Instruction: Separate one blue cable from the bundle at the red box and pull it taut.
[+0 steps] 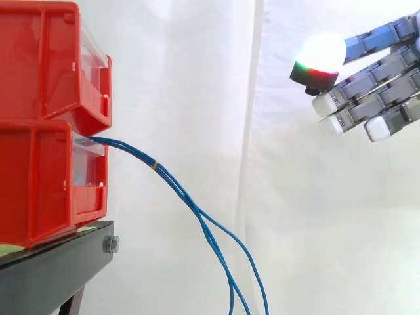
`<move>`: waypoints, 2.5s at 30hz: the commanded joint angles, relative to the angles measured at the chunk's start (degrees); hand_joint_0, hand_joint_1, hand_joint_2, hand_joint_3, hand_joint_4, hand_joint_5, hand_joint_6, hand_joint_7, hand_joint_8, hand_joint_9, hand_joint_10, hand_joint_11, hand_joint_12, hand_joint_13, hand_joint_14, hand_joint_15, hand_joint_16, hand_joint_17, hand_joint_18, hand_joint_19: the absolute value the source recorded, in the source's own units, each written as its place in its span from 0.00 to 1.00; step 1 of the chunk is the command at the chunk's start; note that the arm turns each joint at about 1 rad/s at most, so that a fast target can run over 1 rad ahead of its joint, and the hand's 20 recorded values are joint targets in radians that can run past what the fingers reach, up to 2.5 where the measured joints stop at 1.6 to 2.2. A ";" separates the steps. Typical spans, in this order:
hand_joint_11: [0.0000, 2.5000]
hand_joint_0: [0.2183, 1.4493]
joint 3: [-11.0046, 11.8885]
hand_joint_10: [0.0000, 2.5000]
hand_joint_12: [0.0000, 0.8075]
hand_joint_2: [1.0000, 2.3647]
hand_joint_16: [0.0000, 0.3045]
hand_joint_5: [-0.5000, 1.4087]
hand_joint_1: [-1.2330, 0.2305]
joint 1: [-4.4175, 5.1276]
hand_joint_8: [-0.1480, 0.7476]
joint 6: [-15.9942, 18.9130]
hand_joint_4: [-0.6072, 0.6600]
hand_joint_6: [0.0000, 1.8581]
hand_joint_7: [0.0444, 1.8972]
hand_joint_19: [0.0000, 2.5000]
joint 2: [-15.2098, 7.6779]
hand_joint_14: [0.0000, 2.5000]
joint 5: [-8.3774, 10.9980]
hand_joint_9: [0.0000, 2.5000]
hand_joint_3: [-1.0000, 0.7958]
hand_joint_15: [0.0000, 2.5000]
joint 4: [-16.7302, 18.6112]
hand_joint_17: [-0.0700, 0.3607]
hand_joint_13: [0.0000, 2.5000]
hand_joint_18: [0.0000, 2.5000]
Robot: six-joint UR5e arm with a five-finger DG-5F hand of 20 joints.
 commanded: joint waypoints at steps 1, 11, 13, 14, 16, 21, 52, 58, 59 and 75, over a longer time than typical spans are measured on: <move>0.13 0.27 -0.06 0.00 0.50 0.00 0.21 0.15 0.41 0.00 0.51 0.00 0.64 0.27 0.41 0.19 0.02 0.00 -0.01 0.15 0.31 0.10 0.00 0.50 0.12 0.14; 0.13 0.27 0.03 0.00 0.49 0.00 0.21 0.14 0.41 0.00 0.50 0.00 0.64 0.27 0.41 0.20 0.02 0.00 -0.01 0.15 0.32 0.10 0.00 0.49 0.12 0.15; 0.13 0.27 -0.06 0.00 0.49 0.00 0.21 0.14 0.41 0.00 0.50 0.00 0.64 0.27 0.41 0.20 0.02 0.00 0.08 0.15 0.32 0.10 0.00 0.49 0.12 0.15; 0.13 0.27 -0.06 0.00 0.49 0.00 0.21 0.14 0.41 0.00 0.50 0.00 0.64 0.27 0.41 0.20 0.02 0.00 -0.01 0.15 0.32 0.10 0.00 0.49 0.12 0.15; 0.13 0.27 0.03 0.00 0.50 0.00 0.21 0.15 0.41 0.00 0.50 0.00 0.64 0.27 0.41 0.20 0.02 0.00 -0.01 0.15 0.32 0.10 0.00 0.49 0.12 0.15; 0.13 0.27 -0.06 0.00 0.50 0.00 0.21 0.15 0.41 0.00 0.50 0.00 0.64 0.27 0.41 0.20 0.02 0.00 0.08 0.15 0.32 0.10 0.00 0.49 0.12 0.16; 0.13 0.28 -0.06 0.00 0.50 0.00 0.19 0.15 0.42 1.76 0.51 -5.98 0.65 0.27 0.41 0.20 -5.25 0.00 0.17 0.15 0.32 0.10 13.10 0.47 0.12 0.16; 0.13 0.28 -0.06 0.00 0.50 0.00 0.19 0.15 0.42 2.29 0.51 -6.77 0.65 0.27 0.41 0.20 -6.22 0.00 1.13 0.15 0.32 0.10 13.89 0.47 0.12 0.16; 0.13 0.28 0.03 0.00 0.50 0.00 0.19 0.15 0.42 2.37 0.51 -6.94 0.65 0.27 0.42 0.20 -6.66 0.00 1.48 0.15 0.32 0.10 14.06 0.47 0.12 0.16; 0.14 0.28 1.61 0.00 0.50 0.00 0.19 0.15 0.42 2.90 0.51 -7.38 0.66 0.27 0.41 0.20 -11.67 0.00 2.89 0.15 0.32 0.10 16.52 0.47 0.12 0.16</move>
